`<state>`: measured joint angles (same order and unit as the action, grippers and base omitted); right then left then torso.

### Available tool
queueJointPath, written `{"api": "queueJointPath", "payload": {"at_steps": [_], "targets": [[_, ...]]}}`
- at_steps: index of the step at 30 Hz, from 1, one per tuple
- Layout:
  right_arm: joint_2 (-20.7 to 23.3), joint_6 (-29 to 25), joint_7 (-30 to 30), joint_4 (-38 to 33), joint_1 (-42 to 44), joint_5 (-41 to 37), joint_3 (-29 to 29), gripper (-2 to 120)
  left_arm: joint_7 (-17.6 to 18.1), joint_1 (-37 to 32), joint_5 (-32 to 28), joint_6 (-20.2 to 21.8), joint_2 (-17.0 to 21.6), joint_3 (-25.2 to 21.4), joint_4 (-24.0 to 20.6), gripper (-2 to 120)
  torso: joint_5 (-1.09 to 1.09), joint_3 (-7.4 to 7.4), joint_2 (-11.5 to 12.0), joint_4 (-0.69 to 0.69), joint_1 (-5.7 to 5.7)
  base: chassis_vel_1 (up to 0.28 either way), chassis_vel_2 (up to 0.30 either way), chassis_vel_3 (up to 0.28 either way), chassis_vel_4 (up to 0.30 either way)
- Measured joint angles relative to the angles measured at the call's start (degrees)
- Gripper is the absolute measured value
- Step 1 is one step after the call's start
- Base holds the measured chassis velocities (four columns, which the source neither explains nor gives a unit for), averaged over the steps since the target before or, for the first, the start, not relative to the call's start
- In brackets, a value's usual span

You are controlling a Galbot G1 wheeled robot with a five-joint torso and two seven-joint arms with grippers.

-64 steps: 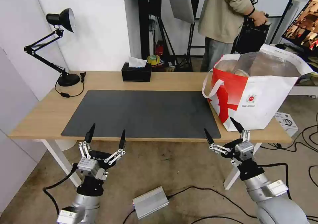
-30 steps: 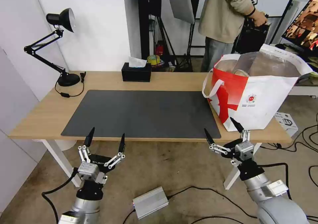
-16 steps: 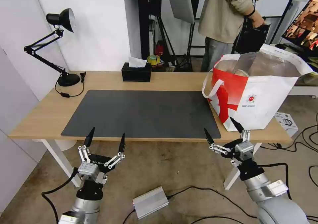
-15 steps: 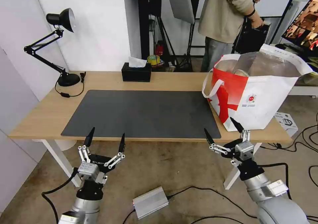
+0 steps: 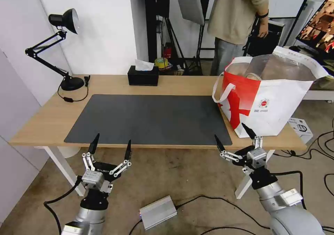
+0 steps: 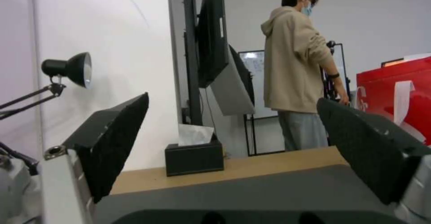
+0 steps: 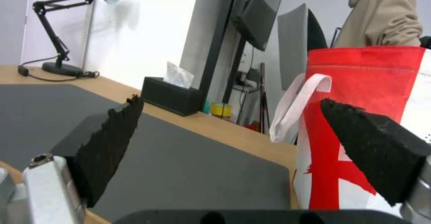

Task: Pick up the trash from the table and place it into the takeout bag.

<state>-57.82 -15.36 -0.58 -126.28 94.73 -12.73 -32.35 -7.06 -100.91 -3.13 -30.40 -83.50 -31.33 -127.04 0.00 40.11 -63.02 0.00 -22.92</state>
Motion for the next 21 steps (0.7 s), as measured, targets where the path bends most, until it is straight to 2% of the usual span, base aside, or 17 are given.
{"api": "queueJointPath", "payload": {"at_steps": [21], "targets": [[0.0,0.0,0.0,0.0,0.0,0.0,0.0,100,0.0,0.0,0.0,0.0,0.0,0.0,0.0,100,0.0,0.0,0.0,0.0,0.0,0.0,0.0,0.0,0.0]]}}
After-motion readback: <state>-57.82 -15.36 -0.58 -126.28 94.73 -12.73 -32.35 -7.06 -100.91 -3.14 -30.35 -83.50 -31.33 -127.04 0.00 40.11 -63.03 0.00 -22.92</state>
